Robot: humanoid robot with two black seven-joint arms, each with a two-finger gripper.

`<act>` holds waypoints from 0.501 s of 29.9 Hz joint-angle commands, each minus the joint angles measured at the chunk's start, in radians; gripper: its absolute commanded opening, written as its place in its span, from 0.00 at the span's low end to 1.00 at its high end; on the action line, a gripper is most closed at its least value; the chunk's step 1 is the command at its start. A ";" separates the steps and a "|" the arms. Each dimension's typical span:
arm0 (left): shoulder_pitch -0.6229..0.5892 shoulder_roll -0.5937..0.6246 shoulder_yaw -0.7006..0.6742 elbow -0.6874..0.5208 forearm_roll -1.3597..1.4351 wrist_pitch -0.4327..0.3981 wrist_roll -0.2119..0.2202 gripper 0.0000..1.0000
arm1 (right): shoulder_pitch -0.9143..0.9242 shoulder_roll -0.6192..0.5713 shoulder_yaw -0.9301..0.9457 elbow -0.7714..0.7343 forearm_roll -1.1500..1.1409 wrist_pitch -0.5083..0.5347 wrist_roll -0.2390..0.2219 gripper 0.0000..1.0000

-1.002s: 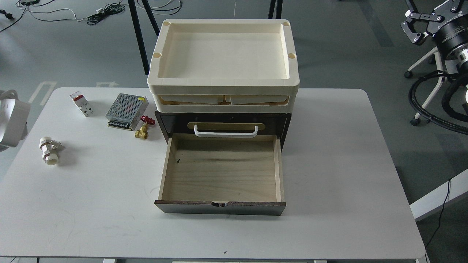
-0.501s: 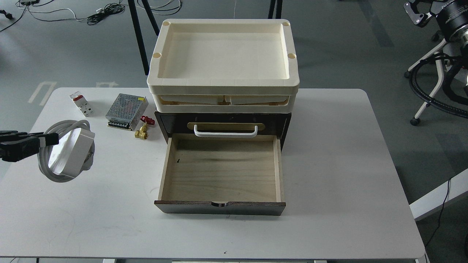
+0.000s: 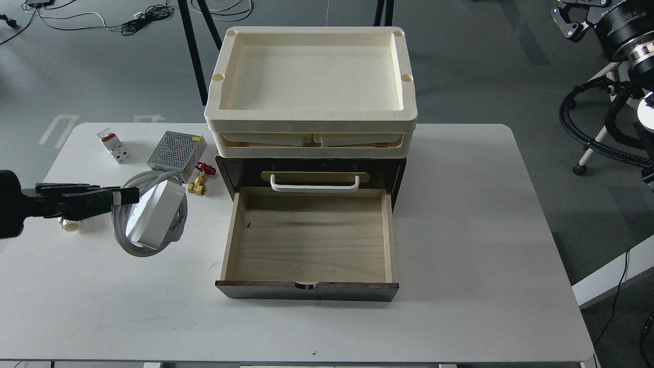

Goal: Put charging cable into cabinet
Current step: 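Carry the power strip and cable with the left gripper over the open drawer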

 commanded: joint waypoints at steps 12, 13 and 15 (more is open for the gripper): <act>-0.084 -0.215 -0.003 0.000 -0.105 -0.082 0.000 0.10 | -0.008 0.000 -0.016 -0.009 0.000 0.000 0.000 0.99; -0.084 -0.226 -0.004 0.000 -0.119 -0.082 0.000 0.10 | -0.008 0.000 -0.016 -0.009 0.000 0.000 0.000 0.99; -0.086 -0.253 -0.004 0.003 -0.154 -0.080 0.000 0.10 | -0.009 -0.002 -0.016 -0.009 0.000 0.000 0.000 0.99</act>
